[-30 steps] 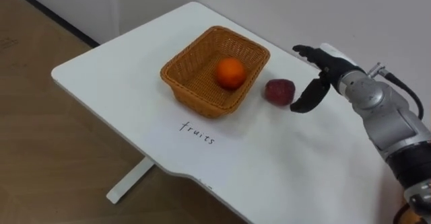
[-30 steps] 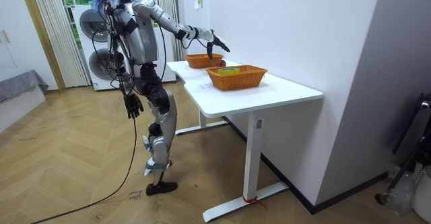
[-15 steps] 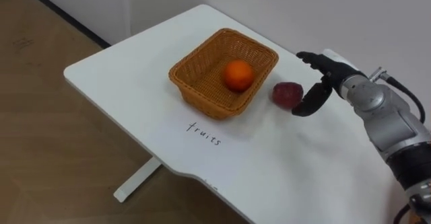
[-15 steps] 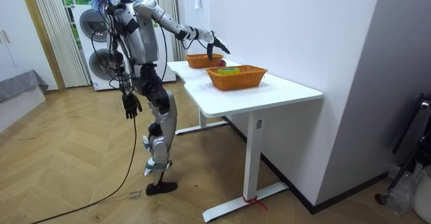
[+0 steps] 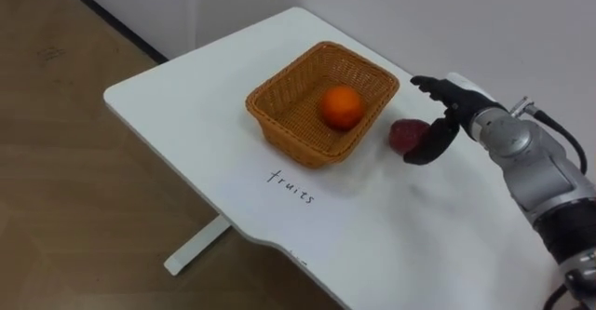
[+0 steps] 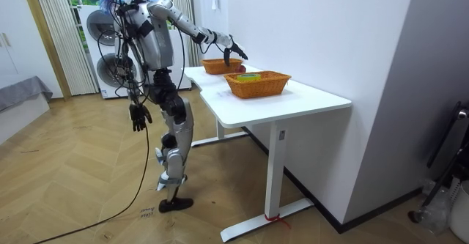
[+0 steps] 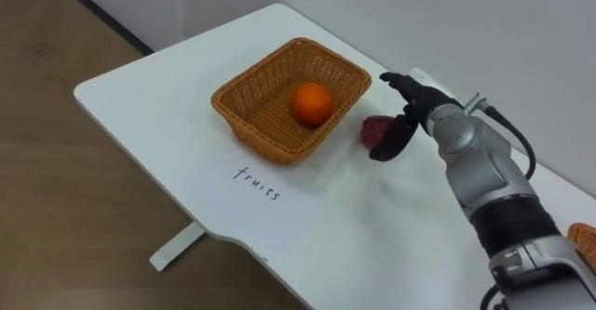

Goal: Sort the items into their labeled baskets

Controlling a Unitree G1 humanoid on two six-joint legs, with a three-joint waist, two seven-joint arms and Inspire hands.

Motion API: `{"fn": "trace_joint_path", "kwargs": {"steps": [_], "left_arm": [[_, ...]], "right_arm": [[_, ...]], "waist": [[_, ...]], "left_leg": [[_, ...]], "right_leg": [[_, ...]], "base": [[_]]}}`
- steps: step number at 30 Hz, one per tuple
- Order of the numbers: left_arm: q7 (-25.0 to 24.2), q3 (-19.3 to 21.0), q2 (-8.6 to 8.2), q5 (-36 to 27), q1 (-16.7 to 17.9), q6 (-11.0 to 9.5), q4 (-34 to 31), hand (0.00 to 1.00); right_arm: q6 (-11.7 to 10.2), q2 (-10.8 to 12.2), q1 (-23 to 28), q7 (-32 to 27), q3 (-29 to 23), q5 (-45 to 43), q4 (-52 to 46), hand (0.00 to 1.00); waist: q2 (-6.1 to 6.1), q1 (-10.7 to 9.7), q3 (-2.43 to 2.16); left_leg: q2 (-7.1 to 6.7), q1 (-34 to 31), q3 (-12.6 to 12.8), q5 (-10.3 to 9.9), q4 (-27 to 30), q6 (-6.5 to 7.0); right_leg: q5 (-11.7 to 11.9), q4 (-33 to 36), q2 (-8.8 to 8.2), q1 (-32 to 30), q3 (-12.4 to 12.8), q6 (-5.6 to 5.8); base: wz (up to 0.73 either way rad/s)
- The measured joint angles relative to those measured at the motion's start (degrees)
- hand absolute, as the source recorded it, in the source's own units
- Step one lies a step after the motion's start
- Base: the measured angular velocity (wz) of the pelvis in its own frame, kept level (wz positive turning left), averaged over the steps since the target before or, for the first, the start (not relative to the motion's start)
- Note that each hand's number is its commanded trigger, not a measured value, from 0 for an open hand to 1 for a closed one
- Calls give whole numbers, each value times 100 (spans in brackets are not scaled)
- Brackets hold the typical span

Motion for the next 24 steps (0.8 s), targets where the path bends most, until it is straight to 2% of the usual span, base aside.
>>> {"fn": "trace_joint_path", "kwargs": {"steps": [14,20,24], "left_arm": [[-193,38,20,1,12,-58,-10,0],[-317,30,33,10,-4,-68,-17,0],[-427,40,51,10,-5,-71,-20,0]], "right_arm": [[16,2,1,-62,4,-14,71,0],[7,-1,1,-99,2,-53,182,0],[9,-1,1,-100,3,-138,477,0]], "waist": [[-66,17,10],[-85,27,11],[-55,35,30]], "left_leg": [[-22,-68,-117,1,4,-2],[-20,-193,-110,-1,55,-3],[-21,-242,-87,1,86,-6]], "right_leg": [[0,-7,4,-29,-119,0],[0,-9,7,-140,-68,0],[1,-9,8,-210,-28,1]], "base": [[4],[1],[-4]]}}
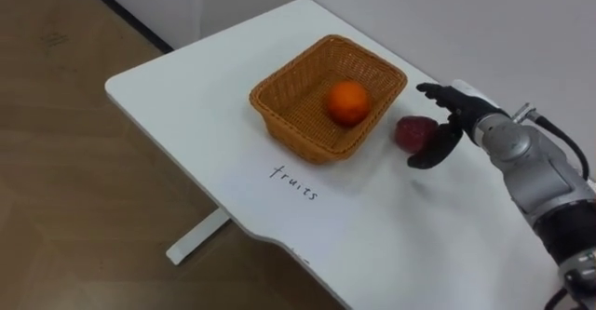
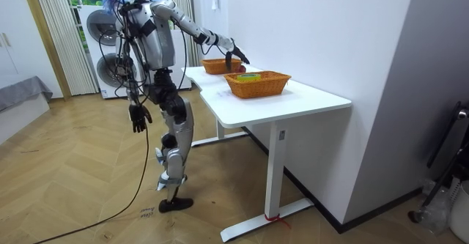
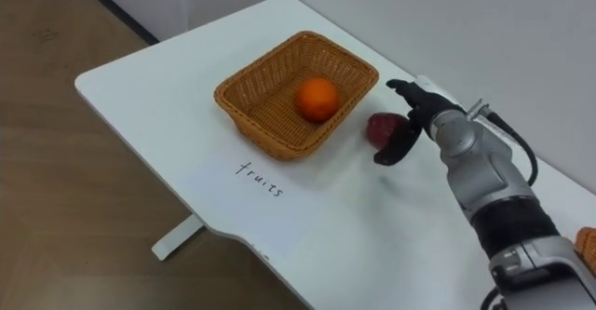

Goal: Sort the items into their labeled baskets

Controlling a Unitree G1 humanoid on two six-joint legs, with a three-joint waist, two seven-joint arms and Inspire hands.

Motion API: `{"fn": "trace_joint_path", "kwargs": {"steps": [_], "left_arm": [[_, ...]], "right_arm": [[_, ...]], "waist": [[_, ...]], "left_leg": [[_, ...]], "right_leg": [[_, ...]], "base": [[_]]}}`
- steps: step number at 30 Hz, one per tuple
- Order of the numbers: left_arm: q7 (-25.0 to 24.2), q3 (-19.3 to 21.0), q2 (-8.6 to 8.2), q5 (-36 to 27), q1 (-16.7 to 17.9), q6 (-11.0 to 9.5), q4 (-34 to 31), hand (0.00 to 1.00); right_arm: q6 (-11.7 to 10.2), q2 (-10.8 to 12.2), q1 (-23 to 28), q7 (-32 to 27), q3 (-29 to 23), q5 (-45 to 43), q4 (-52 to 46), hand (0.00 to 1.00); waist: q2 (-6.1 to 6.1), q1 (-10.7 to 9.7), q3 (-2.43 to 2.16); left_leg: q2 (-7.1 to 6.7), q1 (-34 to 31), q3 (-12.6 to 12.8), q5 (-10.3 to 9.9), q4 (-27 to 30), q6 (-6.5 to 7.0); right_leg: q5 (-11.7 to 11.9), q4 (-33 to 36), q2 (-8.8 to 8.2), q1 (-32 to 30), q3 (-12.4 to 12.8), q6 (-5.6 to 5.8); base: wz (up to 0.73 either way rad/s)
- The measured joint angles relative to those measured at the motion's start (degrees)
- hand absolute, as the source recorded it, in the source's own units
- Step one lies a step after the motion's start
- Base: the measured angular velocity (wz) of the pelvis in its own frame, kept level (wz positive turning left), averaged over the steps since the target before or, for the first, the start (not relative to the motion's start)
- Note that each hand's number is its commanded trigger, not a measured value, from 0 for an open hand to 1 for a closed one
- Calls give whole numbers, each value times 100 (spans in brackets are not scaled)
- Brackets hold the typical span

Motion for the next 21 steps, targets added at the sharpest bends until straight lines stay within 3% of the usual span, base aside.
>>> {"fn": "trace_joint_path", "kwargs": {"steps": [17,21], "left_arm": [[-136,1,11,199,-27,-24,-73,0],[-121,-10,16,204,-31,-26,-67,0]], "right_arm": [[-38,-1,-18,-126,-6,-65,476,0],[-75,-1,-18,-138,-14,-32,591,0]], "waist": [[59,35,-24],[94,51,-1]], "left_leg": [[-14,-197,-19,-10,158,-12],[-29,-297,-48,1,183,-29]], "right_leg": [[0,0,11,-109,-13,0],[0,-1,10,-160,-68,0]], "base": [[0],[1]]}}
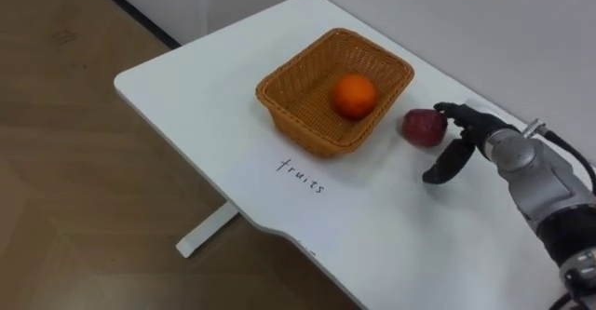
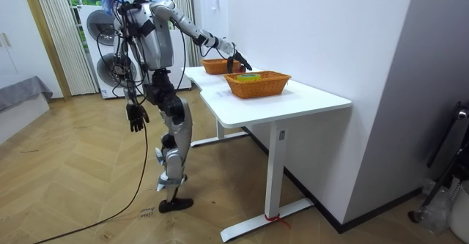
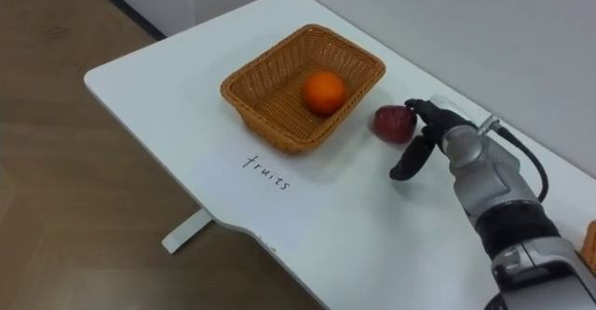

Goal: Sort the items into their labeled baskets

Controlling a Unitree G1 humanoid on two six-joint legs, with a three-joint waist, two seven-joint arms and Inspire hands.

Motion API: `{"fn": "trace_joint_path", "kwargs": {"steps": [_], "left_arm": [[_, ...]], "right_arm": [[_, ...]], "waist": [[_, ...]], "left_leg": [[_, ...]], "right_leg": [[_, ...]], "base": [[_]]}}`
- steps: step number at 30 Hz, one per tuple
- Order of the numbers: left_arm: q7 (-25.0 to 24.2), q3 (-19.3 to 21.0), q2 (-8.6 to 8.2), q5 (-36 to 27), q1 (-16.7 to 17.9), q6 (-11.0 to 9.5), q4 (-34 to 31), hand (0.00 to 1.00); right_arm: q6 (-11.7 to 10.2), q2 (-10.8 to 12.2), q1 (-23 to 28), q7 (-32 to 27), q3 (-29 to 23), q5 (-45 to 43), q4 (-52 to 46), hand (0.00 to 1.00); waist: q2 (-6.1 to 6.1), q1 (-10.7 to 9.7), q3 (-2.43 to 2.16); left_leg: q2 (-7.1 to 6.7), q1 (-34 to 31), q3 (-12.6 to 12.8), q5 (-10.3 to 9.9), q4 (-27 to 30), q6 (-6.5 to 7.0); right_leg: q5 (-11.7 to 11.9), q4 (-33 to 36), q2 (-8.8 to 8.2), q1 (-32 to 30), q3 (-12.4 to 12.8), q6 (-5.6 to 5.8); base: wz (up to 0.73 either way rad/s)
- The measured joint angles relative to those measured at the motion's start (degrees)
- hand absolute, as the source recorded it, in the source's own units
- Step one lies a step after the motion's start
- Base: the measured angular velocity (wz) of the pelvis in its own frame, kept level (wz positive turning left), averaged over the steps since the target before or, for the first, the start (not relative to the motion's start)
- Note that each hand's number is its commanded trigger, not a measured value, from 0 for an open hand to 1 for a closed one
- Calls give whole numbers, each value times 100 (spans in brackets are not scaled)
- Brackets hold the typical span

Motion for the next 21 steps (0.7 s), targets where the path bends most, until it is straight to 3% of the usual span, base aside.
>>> {"fn": "trace_joint_path", "kwargs": {"steps": [2,10,11,21], "left_arm": [[1,0,3,3,-13,-4,-6,0],[46,-31,42,12,-41,-41,-102,0],[46,-32,41,11,-73,-57,-97,0],[60,-25,74,6,-109,-131,-87,0]], "right_arm": [[-27,-14,-3,-38,-2,70,28,0],[-48,-57,-27,-66,-1,290,44,0],[-61,-72,-36,-66,-1,287,44,0],[-94,-80,-380,-81,-1,285,44,0]], "waist": [[-45,6,-28],[-94,40,-31],[-88,60,-5],[-81,72,32]], "left_leg": [[-1,-58,1,10,8,-12],[1,-188,-1,18,59,-15],[1,-198,8,18,94,-14],[-5,-347,-1,18,134,-13]], "right_leg": [[0,1,0,-61,-16,0],[0,13,-2,-150,-74,0],[0,12,-1,-160,-74,-1],[1,12,-4,-288,-95,-1]], "base": [[0],[3],[0],[0]]}}
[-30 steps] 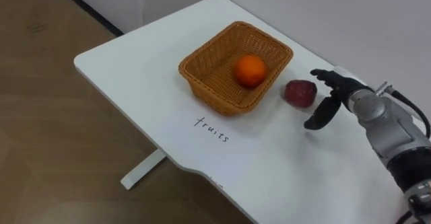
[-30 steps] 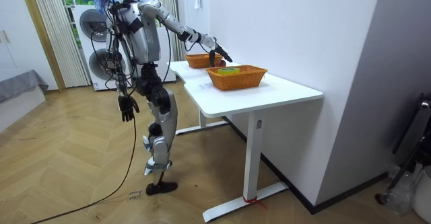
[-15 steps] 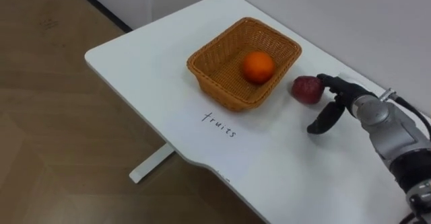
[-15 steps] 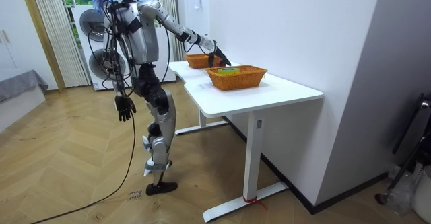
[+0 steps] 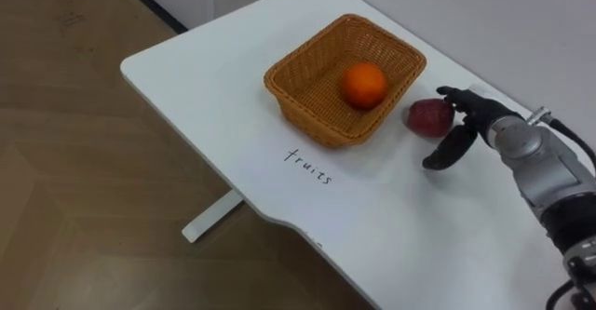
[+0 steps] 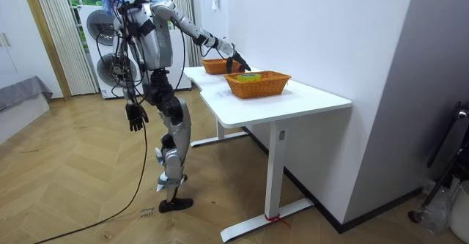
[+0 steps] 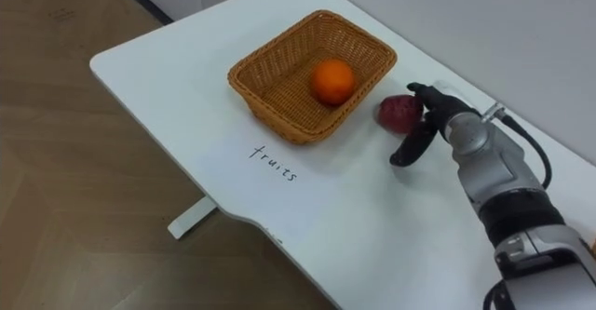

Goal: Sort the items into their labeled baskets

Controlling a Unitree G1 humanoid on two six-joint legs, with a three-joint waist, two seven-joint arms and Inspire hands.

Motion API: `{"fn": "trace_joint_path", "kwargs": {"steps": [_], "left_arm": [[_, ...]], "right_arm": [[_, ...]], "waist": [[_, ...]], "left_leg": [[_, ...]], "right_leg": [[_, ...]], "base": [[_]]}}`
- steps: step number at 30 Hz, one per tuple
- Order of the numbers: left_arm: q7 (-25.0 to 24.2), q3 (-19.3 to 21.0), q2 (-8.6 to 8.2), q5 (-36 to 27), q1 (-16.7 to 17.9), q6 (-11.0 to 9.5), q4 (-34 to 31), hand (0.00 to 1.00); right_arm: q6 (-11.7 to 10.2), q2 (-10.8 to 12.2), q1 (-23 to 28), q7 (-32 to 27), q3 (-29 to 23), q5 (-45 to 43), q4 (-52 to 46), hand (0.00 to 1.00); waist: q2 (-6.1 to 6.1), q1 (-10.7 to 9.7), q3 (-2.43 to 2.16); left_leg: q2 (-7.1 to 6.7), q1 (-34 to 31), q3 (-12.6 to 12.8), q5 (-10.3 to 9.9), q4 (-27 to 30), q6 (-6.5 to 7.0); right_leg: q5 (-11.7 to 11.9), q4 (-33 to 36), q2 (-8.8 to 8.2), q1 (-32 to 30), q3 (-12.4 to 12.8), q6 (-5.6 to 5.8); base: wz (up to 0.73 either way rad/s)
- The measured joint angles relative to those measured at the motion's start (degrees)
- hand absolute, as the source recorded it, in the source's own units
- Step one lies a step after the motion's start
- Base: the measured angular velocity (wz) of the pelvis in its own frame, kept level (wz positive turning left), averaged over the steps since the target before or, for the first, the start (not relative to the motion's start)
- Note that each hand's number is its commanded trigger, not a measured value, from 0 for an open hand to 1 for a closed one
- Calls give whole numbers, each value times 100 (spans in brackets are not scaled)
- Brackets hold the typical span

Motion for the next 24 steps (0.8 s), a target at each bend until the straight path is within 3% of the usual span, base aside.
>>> {"fn": "trace_joint_path", "kwargs": {"steps": [7,24], "left_arm": [[24,-17,-2,-16,-7,-9,90,0],[458,-13,-6,-42,-12,-17,132,0]], "right_arm": [[-61,-7,-106,-208,10,-43,9,0],[-56,-8,-106,-551,27,-70,85,0]], "waist": [[26,22,21],[-9,31,14]], "left_leg": [[0,-28,-5,-2,-7,2],[2,-98,-8,-2,21,0]], "right_leg": [[0,-1,0,-31,-10,0],[0,0,6,-86,-3,-1]], "base": [[0],[0]]}}
